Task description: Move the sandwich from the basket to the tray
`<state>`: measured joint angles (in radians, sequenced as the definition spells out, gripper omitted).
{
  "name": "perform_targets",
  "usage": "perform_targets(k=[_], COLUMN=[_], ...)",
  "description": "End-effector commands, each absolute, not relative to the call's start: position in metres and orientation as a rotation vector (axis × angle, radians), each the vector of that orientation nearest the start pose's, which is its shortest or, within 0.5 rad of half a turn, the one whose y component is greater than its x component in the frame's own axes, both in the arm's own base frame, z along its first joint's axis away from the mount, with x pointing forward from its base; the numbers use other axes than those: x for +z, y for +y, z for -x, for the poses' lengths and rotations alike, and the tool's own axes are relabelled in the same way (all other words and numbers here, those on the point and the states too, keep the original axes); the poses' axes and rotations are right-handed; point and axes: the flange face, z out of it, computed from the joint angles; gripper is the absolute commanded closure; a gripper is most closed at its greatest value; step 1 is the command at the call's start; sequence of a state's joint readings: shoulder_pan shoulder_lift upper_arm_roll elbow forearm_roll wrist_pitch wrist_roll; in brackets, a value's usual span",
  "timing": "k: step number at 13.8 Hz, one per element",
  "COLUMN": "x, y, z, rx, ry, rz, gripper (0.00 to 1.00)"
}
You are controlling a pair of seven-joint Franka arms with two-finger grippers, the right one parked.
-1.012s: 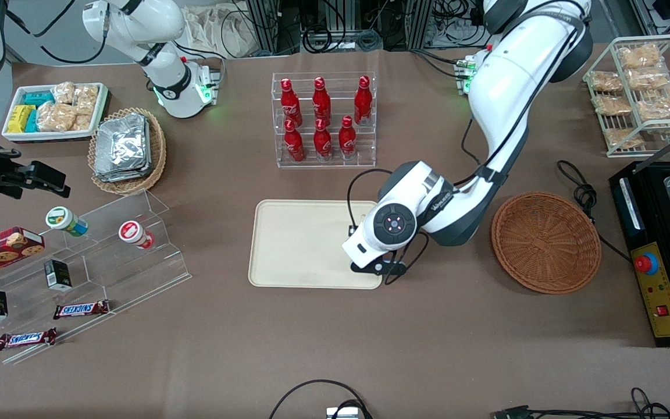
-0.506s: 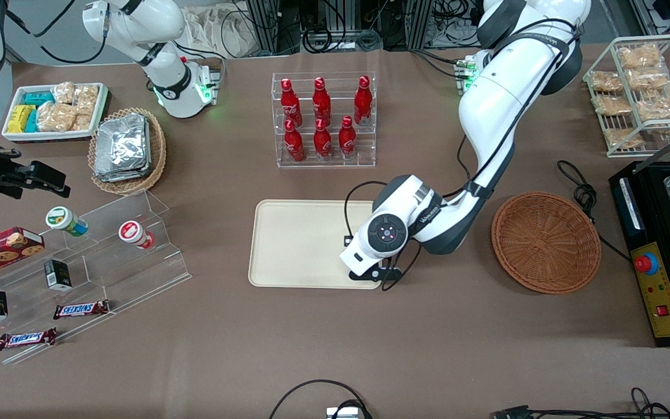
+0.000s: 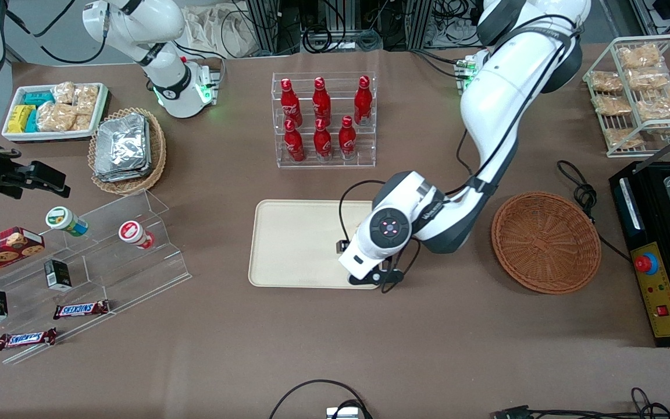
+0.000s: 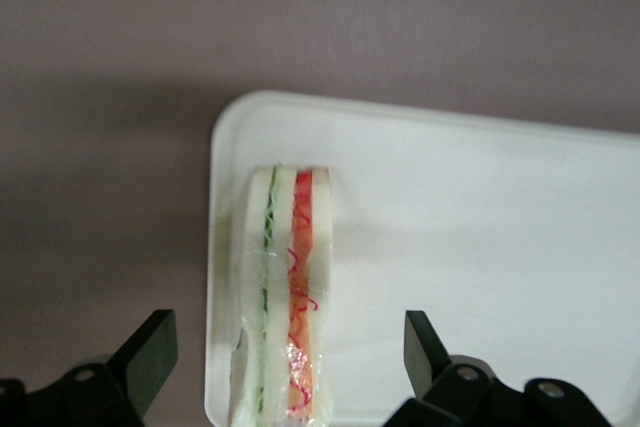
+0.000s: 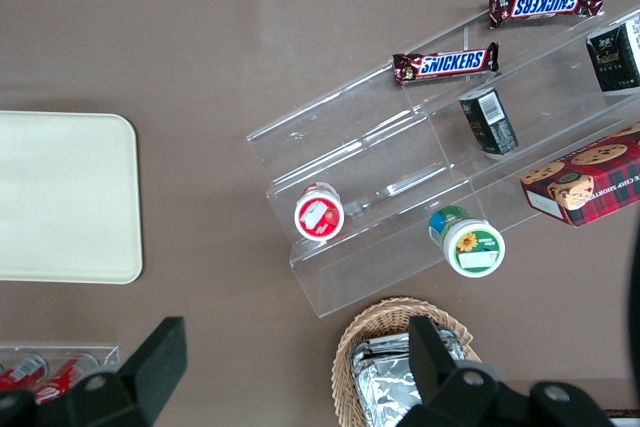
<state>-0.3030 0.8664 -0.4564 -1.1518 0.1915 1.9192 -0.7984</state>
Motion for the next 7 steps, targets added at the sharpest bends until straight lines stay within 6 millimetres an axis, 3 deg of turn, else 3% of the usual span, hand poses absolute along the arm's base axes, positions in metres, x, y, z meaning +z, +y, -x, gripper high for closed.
perform_targets(k=[1,4,5,6,7], x=[0.379,0.421,0.434,0.440,0.450], y=[-0.384,-0.324,-0.307,-0.273,-0.253], z=[-0.629,-0.629,-0.619,-0.613,-0.602], rx=[0.145,0.063,0.013,-0.030,-0.083], ry=[-0.365,-0.461,-0.470,-0.510,-0.496], rz=[3.151,3.122,3.110,3.095,3.104], gripper=[0.00,0.00,0.00,0.00,0.00])
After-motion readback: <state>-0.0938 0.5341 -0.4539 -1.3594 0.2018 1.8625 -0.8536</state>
